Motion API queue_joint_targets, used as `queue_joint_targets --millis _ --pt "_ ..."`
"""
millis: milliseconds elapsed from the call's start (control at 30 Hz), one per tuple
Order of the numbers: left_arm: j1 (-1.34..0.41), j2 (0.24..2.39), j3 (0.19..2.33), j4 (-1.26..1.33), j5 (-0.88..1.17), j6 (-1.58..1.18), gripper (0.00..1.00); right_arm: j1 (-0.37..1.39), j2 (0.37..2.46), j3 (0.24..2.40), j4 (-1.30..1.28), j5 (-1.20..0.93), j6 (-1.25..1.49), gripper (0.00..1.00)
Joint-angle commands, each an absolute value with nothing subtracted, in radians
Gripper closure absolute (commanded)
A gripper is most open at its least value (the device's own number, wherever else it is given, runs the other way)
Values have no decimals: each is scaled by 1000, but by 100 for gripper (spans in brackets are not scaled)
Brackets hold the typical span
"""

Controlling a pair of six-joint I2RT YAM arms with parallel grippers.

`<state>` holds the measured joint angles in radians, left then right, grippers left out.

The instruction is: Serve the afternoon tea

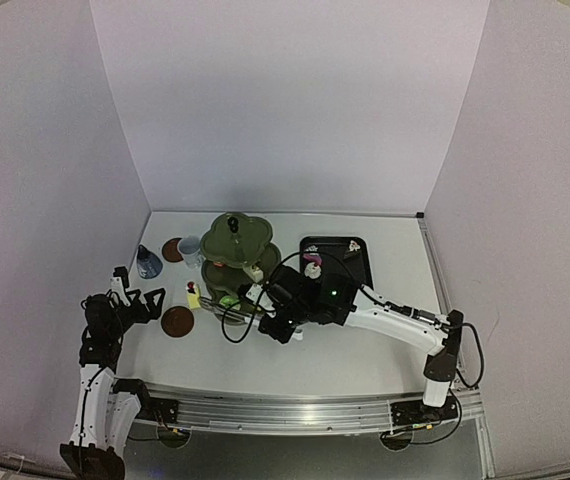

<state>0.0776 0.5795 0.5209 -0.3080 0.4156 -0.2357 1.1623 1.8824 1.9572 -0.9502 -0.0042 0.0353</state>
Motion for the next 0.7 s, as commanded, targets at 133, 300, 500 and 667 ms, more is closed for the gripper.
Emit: queue_joint_targets --millis 133,300,500,667 --pt "82 590 536 -293 576 -123 0 1106 1834 1927 -937 87 114 100" --pt "82 606 573 -376 598 87 0 1069 1827 1907 -942 113 127 100" --pt "82 644 597 -410 552 119 0 1032 1842 1918 -946 124 112 100" --pt "82 629 580 -400 577 100 0 1021 1870 1938 -948 107 93 100"
